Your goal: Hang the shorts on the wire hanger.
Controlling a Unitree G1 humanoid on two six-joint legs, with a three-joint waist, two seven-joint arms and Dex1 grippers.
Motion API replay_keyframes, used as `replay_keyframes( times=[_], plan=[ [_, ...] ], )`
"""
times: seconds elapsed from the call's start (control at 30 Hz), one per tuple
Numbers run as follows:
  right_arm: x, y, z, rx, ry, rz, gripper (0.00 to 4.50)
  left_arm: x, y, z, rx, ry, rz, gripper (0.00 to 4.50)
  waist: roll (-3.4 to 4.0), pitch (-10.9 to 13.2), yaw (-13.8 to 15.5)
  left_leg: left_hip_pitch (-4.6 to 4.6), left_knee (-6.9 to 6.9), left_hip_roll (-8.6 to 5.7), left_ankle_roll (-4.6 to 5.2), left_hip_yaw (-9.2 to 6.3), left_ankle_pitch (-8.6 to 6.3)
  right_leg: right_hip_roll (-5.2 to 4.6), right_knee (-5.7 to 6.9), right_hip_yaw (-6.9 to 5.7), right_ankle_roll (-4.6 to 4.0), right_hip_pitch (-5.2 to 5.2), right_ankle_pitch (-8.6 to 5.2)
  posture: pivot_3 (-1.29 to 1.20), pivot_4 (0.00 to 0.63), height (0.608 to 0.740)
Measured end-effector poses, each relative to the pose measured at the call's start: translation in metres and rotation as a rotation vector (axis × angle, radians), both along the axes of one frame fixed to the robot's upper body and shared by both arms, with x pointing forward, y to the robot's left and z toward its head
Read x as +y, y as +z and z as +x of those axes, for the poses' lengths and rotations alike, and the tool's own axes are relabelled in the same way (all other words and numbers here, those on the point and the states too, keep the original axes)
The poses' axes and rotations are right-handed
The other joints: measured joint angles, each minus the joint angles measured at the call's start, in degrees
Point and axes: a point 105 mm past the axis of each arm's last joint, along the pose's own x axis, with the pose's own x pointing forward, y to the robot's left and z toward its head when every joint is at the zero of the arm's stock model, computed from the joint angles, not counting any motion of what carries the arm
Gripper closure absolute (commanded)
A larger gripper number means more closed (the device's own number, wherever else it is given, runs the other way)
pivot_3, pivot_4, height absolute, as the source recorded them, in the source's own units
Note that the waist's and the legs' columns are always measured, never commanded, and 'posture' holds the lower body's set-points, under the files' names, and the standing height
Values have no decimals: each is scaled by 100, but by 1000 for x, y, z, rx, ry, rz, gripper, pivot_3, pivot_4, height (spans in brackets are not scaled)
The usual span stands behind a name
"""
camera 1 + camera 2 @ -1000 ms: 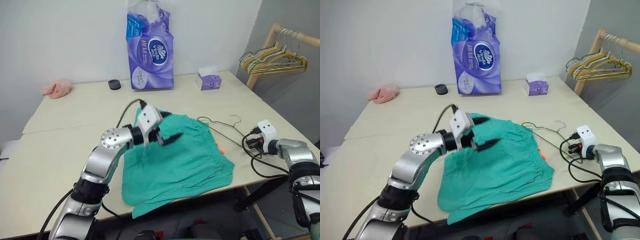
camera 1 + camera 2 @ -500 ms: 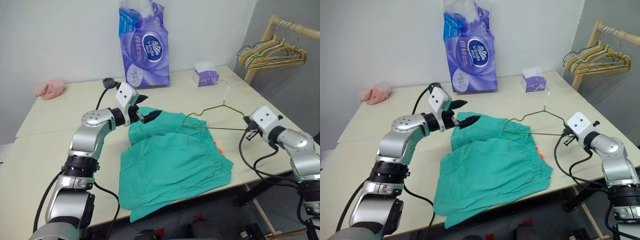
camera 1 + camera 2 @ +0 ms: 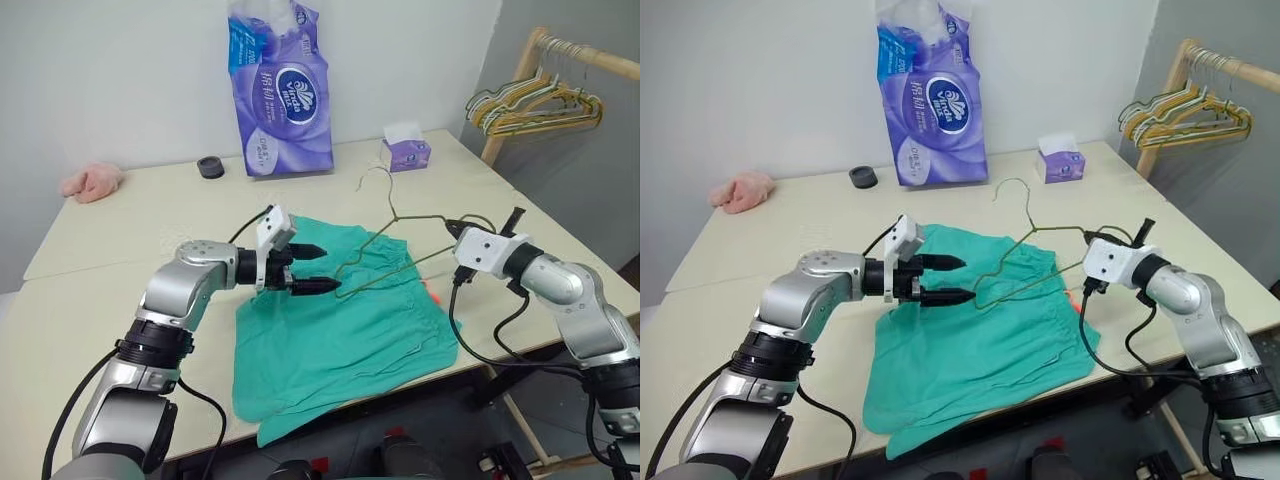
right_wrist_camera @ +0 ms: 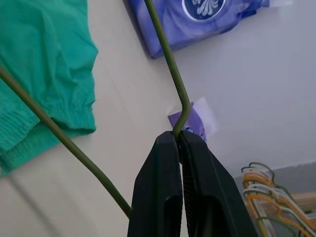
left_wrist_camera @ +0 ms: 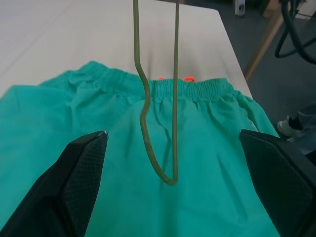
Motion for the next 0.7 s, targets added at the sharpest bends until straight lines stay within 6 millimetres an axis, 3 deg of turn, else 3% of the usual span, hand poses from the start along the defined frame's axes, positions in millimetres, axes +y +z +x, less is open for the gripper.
replay_keyframes(
  times=[0.13,0.4,0.53,0.7],
  plan=[
    [4,6,1,-19,15,5,4472,-5,-7,-14,20,-69,21,0,1,0,-13,0,-1,0,0,0,0,0,-1,1,-1,0,0,-229,29,740],
    [14,11,-1,-41,45,30,4472,-12,-13,-15,27,-75,10,0,1,0,-11,0,1,0,0,0,0,0,0,1,-4,1,2,-230,29,740],
    [19,13,-2,-51,58,37,4500,-15,-15,-15,31,-79,14,902,1,0,-13,1,1,0,0,0,0,0,1,1,-4,1,2,-230,29,740],
    [25,16,-5,-58,78,55,4500,-18,-18,-18,39,-91,14,2360,1,0,-18,1,2,0,0,0,0,0,2,2,-5,1,3,-233,28,740]
  ],
)
